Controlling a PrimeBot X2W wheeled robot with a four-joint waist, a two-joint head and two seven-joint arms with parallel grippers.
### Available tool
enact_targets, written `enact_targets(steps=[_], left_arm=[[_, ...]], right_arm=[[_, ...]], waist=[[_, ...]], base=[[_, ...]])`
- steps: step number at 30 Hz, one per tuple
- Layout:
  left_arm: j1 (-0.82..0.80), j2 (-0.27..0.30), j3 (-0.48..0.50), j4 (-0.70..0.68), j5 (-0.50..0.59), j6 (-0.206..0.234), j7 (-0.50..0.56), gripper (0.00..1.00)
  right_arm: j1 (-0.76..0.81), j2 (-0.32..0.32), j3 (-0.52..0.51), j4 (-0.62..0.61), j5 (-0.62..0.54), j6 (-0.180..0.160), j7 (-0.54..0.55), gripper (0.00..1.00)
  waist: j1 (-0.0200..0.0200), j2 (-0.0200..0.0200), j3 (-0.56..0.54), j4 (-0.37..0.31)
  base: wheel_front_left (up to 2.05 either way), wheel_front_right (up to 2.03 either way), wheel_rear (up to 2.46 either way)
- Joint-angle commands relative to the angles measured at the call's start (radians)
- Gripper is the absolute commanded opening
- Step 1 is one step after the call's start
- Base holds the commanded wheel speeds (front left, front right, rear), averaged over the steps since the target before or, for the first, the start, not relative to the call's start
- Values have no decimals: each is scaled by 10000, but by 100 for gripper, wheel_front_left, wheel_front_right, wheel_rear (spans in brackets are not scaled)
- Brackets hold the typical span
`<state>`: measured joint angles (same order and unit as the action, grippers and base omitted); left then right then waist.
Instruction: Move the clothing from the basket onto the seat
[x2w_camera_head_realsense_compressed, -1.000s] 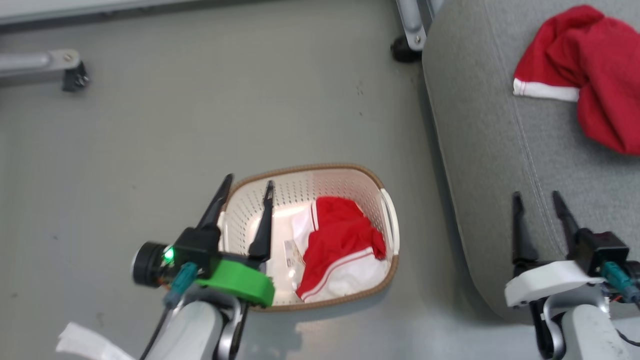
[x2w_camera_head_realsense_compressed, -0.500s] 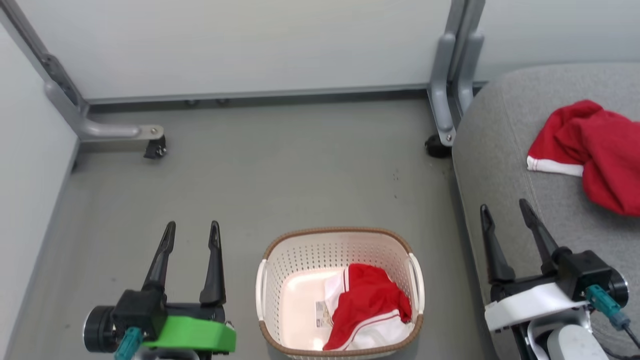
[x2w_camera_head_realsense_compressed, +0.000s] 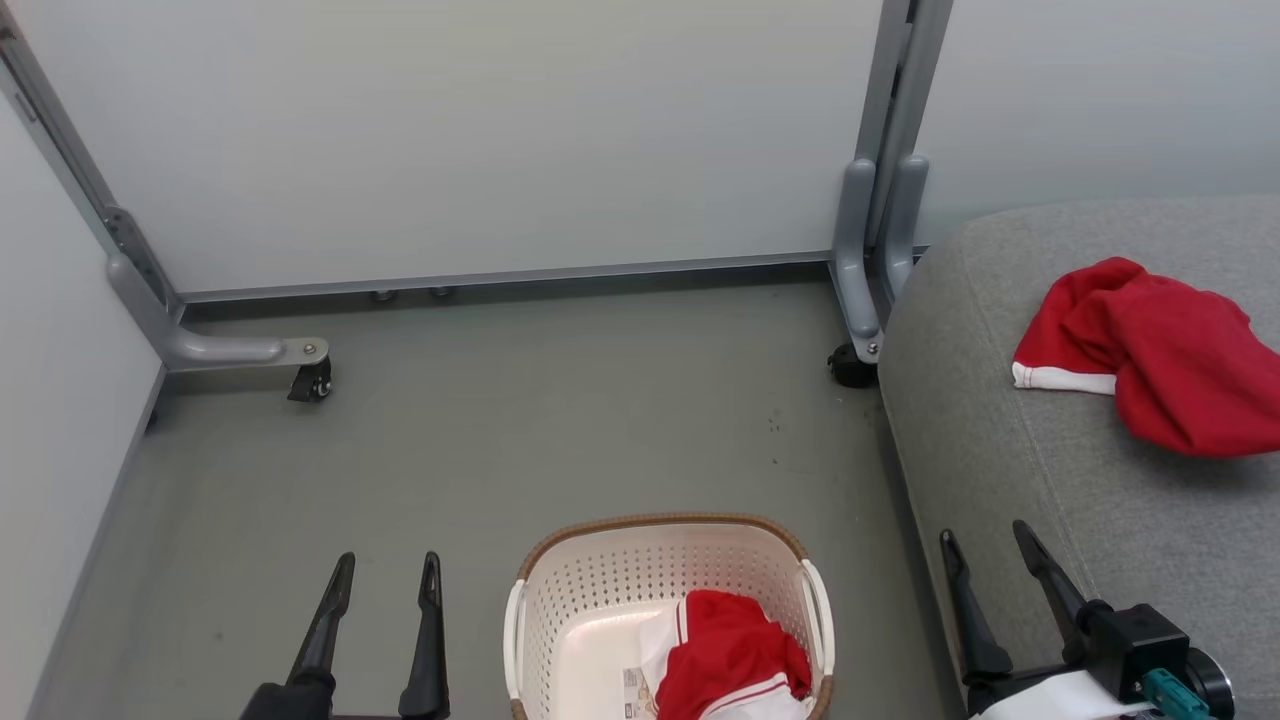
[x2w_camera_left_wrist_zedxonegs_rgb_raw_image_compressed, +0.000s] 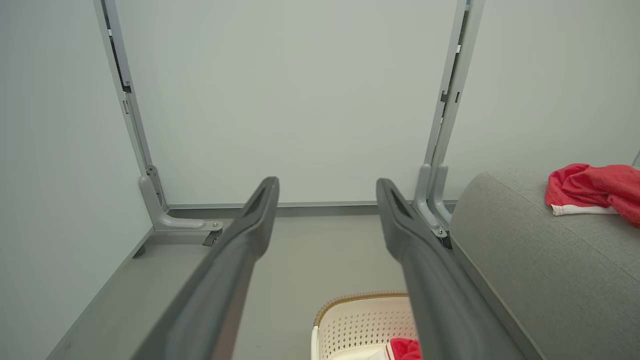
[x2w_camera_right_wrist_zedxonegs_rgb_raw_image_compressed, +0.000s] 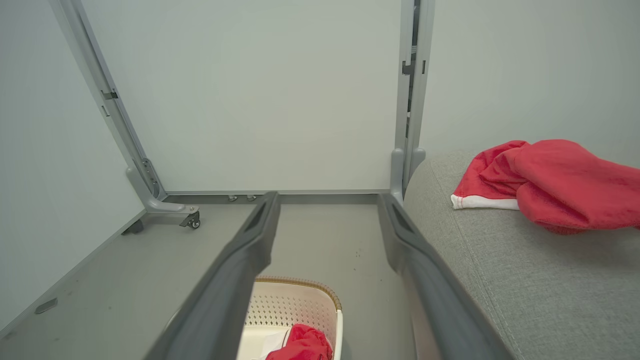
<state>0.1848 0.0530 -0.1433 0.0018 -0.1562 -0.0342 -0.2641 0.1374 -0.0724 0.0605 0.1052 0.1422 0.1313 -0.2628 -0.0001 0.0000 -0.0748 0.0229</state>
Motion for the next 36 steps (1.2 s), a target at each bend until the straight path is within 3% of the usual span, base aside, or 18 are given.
enact_targets(steps=[1, 36], left_arm=[[159, 6, 63, 63, 148, -14, -3, 100], [7, -20, 228, 701, 444, -314, -4, 100]], right_arm=[[116, 30, 39, 41, -75, -12, -30, 100], [66, -121, 290, 47, -87, -12, -30, 100]], waist=[[1, 0, -157, -205], [1, 0, -133, -317]], base=[[0, 0, 0], [0, 0, 0]])
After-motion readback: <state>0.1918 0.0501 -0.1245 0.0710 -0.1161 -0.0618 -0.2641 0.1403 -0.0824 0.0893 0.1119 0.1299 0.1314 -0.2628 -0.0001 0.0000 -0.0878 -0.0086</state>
